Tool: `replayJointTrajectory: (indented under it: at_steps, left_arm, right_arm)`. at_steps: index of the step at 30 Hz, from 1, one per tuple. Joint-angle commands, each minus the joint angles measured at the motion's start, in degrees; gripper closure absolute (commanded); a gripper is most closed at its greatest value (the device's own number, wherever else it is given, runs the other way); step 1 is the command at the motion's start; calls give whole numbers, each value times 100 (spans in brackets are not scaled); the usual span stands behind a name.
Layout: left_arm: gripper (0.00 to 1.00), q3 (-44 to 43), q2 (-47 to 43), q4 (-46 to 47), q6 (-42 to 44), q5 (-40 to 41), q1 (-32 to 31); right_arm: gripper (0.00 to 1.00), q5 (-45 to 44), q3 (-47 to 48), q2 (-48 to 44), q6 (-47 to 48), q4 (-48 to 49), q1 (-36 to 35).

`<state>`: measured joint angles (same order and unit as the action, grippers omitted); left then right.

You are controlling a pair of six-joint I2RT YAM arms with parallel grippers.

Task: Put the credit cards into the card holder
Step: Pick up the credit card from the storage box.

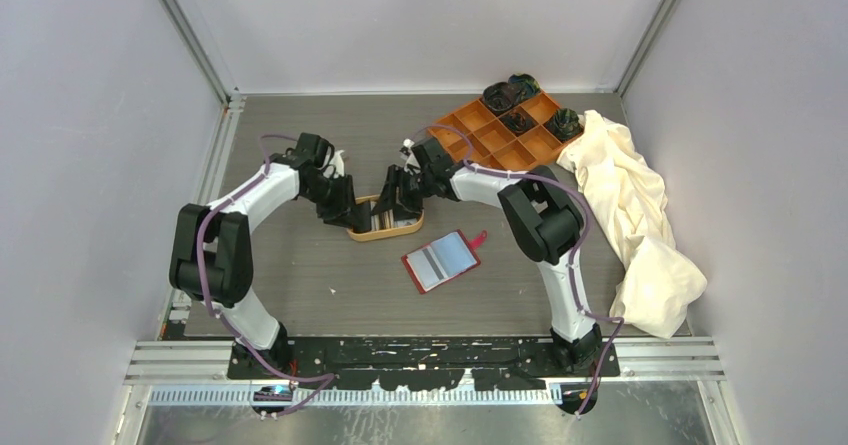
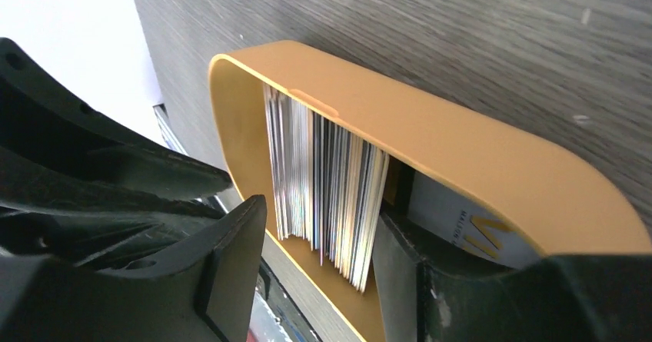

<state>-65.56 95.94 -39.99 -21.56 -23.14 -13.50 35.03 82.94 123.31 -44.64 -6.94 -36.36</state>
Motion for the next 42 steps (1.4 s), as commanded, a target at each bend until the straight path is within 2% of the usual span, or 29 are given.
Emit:
replayJointTrajectory:
  at_steps: [1,3,7,19,33,38,42]
  left_arm:
    - [70,-203,24,-36,108,-276,-32]
    - [70,-211,43,-43,108,-301,-39]
    - [70,-220,49,-61,124,-323,-49]
    - [70,-273,-240,-92,211,-11,5]
    - [70,-225,-642,-9,275,47,368]
    - [70,-212,-682,8,293,14,422]
    - [69,-195,-707,26,302,-33,459]
  right_arm:
    - [42,347,51,100,-384,635,-19]
    - [42,576,15,204,-582,1017,-20]
    - [41,584,-45,302,-677,1175,-18]
    - [44,459,204,160,33,424,12]
    - [45,821,150,-140,-100,515,386]
    - [47,845,97,-204,-115,527,478]
    - [53,730,169,-182,49,247,514]
